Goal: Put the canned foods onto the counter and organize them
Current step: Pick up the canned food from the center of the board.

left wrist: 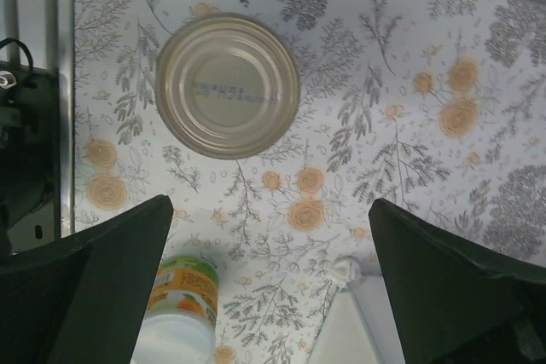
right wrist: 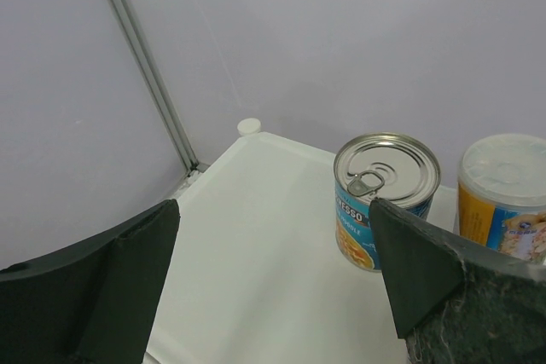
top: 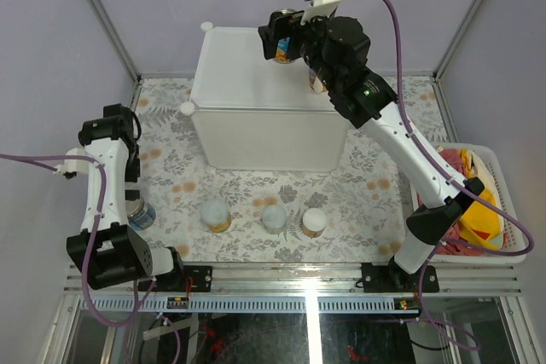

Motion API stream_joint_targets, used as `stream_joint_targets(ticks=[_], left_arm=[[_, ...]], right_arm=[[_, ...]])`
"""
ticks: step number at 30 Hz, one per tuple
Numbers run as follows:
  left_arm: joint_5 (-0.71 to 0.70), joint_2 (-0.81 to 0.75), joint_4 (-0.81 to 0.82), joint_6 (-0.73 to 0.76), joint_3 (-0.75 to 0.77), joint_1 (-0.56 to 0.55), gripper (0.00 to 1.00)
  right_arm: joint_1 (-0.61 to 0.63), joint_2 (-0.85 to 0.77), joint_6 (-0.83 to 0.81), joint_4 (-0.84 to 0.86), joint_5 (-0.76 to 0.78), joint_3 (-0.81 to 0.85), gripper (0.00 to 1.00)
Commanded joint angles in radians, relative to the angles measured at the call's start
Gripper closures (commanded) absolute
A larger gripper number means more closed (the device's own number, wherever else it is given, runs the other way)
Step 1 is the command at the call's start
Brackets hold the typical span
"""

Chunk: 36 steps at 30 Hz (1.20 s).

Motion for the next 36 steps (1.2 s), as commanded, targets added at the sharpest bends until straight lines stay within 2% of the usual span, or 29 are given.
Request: stream_joint_targets(ticks=[1, 8, 13, 17, 27, 36], left_arm=[[-0.007, -0.041, -0.027, -0.008, -0.048, 0.049, 0.00], [-0.095, -0.038, -0.028, 0.032, 0.003, 0.093, 0.00], [-0.083, -0.019, -0.028, 0.045, -0.017, 0.134, 0.00], [-0.127, 0.001, -0.028, 0.053, -0.010, 0.164, 0.00], [-0.151, 0.038, -0.026, 0.041, -0.035, 0.215, 0.00], [-0.120, 0.060, 0.073, 0.112, -0.085, 0.218, 0.00]], right_arm=[[0.008, -0.005, 0.015, 0.069, -0.041, -0.015, 0.01], [0.008, -0.016, 0.035, 0.087, -0.060, -0.049, 0.01], [0.008, -0.026, 0.039, 0.102, -0.063, -0.066, 0.00], [0.008, -0.032, 0.042, 0.113, -0.069, -0.085, 0.01], [0.006, -0.030, 0.072, 0.137, -0.088, -0.118, 0.00], [0.006, -0.036, 0.086, 0.144, -0.107, -0.112, 0.00]])
